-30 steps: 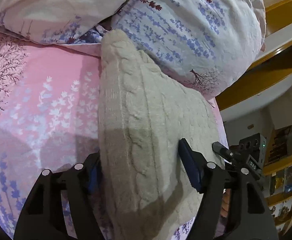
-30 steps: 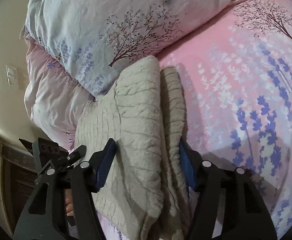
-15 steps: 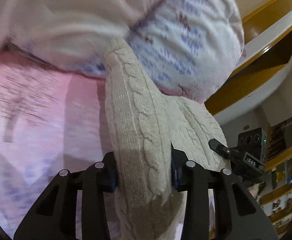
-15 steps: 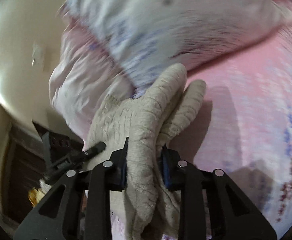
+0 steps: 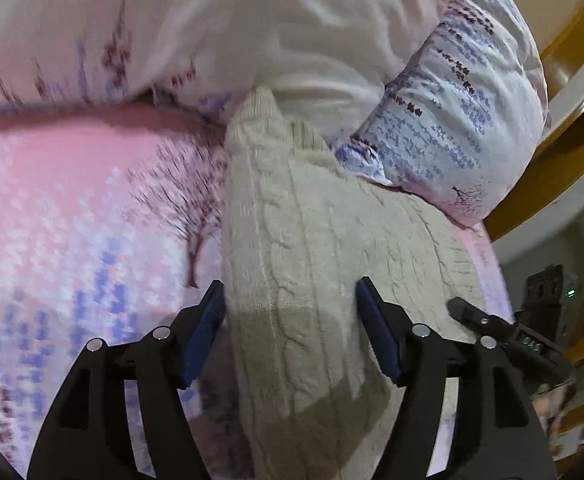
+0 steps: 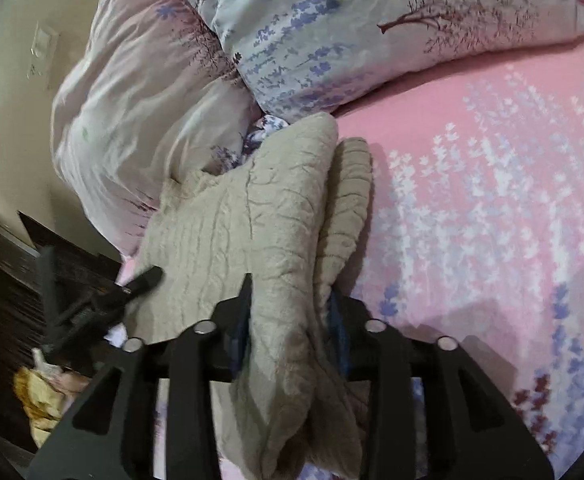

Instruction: Fold small clothes

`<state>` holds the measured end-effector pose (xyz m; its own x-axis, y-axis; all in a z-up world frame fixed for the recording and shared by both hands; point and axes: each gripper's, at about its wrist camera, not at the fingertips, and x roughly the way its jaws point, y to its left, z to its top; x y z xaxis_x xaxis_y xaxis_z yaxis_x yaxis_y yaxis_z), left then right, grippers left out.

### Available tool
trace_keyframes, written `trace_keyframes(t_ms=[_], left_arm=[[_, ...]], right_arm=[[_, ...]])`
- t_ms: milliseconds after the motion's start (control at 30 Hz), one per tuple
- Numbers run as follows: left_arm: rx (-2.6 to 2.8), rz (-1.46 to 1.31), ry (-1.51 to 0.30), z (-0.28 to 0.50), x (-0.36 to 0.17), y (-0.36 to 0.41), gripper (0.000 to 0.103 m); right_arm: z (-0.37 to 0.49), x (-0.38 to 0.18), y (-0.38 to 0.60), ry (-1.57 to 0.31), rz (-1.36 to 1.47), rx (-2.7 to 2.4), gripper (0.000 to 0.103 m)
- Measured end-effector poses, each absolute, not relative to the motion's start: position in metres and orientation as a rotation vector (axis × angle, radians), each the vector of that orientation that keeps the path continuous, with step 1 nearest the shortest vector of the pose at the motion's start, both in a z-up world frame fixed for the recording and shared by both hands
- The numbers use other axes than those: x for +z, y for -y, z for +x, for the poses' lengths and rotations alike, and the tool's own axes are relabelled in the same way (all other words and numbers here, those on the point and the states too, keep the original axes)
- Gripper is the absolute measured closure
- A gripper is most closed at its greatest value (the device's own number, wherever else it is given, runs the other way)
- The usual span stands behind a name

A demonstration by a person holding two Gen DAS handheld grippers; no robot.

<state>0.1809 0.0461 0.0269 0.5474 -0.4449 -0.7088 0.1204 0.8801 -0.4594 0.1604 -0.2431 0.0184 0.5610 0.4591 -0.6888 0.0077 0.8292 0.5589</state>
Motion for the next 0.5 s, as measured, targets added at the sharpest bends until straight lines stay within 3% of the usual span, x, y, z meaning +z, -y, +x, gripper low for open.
trace_keyframes(t_ms=[33, 200, 500], left_arm=[[-0.322, -0.358, -0.915, 0.177, 0.032, -0.047, 0.035], [-0.281, -0.26, -0.747, 0.139, 0.07, -0.047, 0.034], [-0.427, -0.123, -0.796, 0.136, 0.059, 0.018, 0.029]], right_arm=[[0.158, 0.024, 0.242, -0.936, 0.518, 0.248, 0.055], [0.13, 0.075, 0.235, -0.692, 0.355, 0.171, 0.053], [0.14, 0.056, 0.188, -0.804, 0.136, 0.257, 0.054]])
